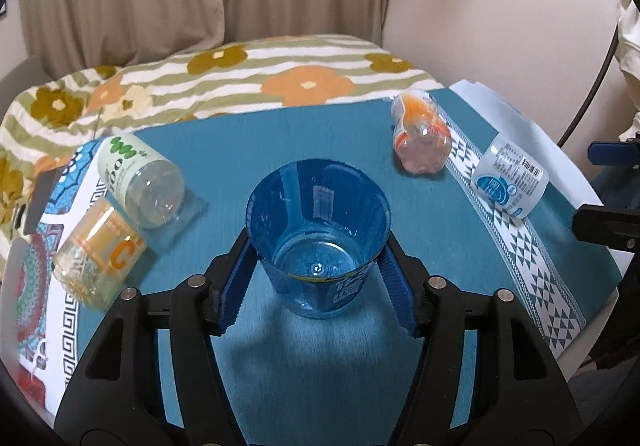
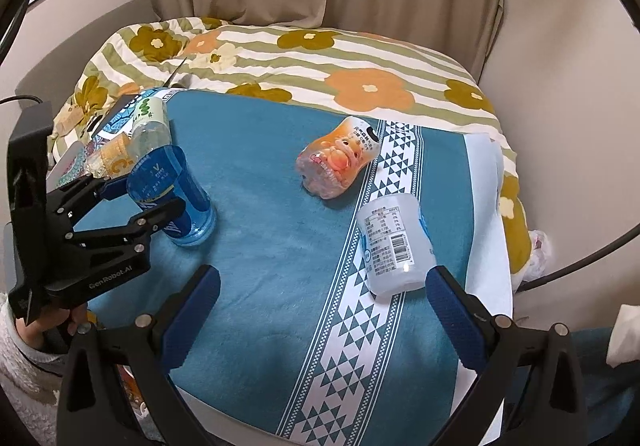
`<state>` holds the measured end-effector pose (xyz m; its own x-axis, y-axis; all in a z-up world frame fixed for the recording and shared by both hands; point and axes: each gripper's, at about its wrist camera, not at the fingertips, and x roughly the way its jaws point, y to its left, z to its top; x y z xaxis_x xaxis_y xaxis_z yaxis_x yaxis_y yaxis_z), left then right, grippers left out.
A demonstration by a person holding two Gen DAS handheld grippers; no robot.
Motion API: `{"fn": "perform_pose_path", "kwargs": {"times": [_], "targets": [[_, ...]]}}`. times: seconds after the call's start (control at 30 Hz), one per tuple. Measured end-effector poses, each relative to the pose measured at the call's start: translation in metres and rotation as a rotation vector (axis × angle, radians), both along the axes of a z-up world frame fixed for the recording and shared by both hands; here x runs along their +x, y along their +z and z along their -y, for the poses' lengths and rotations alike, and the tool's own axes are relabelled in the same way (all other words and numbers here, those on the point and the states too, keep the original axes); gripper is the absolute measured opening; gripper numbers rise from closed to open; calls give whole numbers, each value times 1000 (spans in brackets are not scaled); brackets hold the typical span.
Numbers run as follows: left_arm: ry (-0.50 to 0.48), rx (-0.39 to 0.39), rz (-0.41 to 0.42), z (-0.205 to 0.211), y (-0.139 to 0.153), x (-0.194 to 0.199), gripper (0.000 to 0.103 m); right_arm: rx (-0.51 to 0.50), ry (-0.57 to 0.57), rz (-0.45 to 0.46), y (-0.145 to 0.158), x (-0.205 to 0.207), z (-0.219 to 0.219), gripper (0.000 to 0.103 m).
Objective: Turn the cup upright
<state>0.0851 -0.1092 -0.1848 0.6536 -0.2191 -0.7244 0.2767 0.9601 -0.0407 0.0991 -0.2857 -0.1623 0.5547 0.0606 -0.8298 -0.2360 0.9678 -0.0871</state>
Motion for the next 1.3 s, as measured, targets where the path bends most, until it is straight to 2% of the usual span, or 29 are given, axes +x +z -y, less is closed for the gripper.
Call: {"fn": "perform_pose_path", "kwargs": {"times": [0.07, 0.1, 0.23, 0.4, 0.47, 0.57, 0.7, 0.9, 1.3], "targets": [[-2, -2, -24, 0, 1, 3, 90, 11, -5, -1, 1, -1, 0, 103], [2, -7, -28, -1, 4, 2, 92, 18, -6, 0, 3, -2, 0, 103], [21, 6, -38, -3, 26, -2, 93, 53, -10, 9, 13, -5, 1, 103], [66, 17, -23, -16, 74, -17, 95, 122, -17, 39, 40, -8, 0, 103], [87, 6, -15, -24, 90, -23, 103, 129, -23, 57, 52, -11, -4, 103], [121, -27, -2, -40, 122, -36, 103, 137, -50, 75, 71, -15, -9, 103], [153, -33, -32, -58, 146, -47, 103, 146, -89, 72, 88, -22, -16, 103], [180, -28, -89, -81, 155, -64, 103, 124, -154, 62, 100, -36, -27, 103], [203, -21, -37, -102, 159, -78, 103, 83, -231, 96, 98, -58, -40, 103]]}}
